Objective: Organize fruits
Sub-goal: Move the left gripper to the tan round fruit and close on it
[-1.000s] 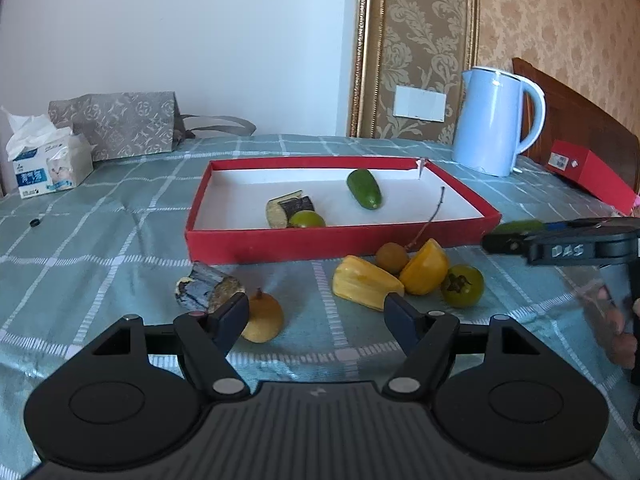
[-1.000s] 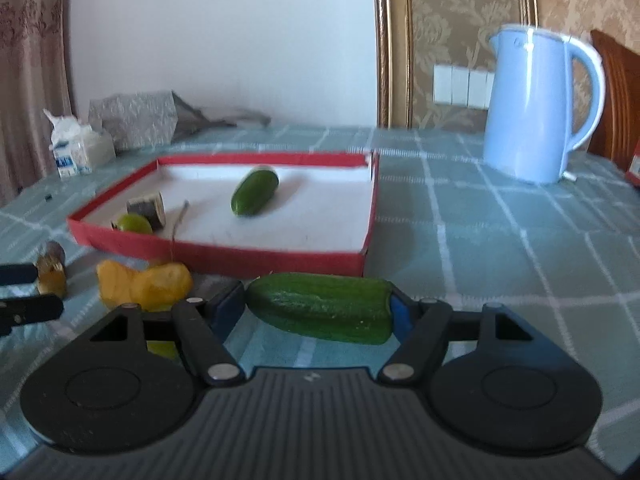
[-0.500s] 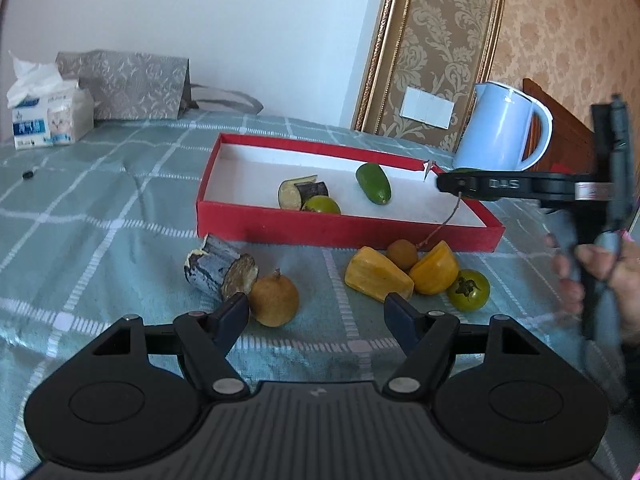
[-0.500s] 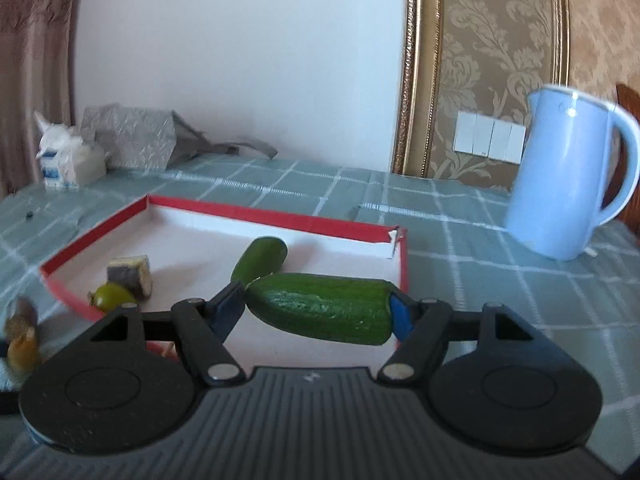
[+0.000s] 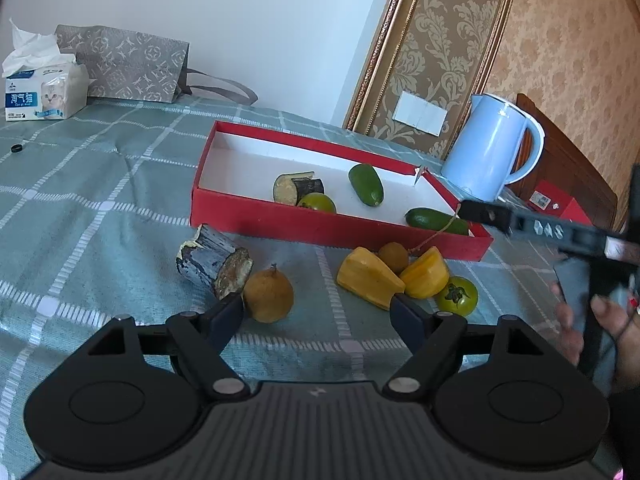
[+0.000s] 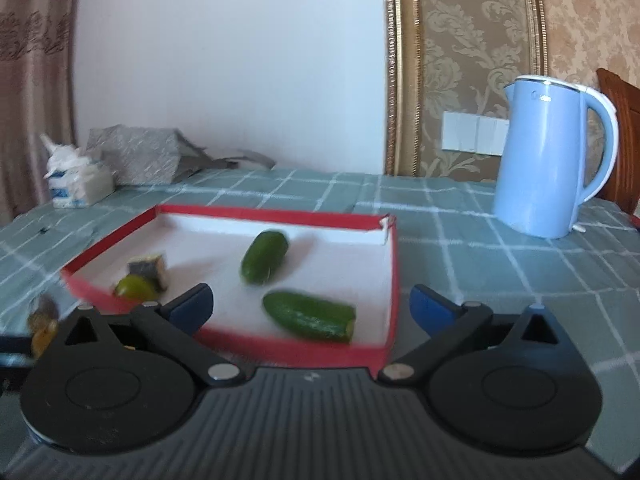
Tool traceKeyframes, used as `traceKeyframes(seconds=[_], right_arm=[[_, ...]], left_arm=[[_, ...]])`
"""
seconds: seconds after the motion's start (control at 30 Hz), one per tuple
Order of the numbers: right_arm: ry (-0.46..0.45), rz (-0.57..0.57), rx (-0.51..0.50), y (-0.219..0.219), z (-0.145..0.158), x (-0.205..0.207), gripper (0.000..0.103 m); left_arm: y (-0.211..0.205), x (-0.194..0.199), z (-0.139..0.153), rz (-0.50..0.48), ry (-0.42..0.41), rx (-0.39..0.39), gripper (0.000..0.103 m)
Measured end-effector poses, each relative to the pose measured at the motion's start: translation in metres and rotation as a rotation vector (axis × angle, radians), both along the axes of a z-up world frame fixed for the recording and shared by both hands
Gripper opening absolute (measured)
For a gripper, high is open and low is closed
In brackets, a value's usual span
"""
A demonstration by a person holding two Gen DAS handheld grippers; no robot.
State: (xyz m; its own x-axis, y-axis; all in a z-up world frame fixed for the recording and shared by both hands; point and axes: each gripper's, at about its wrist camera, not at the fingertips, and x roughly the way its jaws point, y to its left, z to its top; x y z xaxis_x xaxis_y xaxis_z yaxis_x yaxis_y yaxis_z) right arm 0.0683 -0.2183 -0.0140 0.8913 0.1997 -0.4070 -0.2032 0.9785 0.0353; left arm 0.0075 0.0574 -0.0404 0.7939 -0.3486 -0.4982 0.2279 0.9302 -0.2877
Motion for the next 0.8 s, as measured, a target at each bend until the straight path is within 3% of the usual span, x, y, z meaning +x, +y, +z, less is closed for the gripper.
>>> traceKeyframes(seconds=[0.17, 0.4, 0.8], right_arm=[[0.007, 0.037, 0.043, -0.003, -0.007, -0.020, 0.103], [-0.004, 0.056, 0.033, 0.000, -0.008, -0.029, 0.103], [0.028, 0.043, 0.038, -0.003, -0.012, -0.028, 0.103]], left_arm=[[-0.002, 0.001, 0.000, -0.001, 0.002, 0.016, 0.082], [-0.011, 0.001, 0.005, 0.027, -0.034, 0.101, 0.082], [-0.017, 0.009, 0.007, 0.010, -0.024, 0.126, 0.082]])
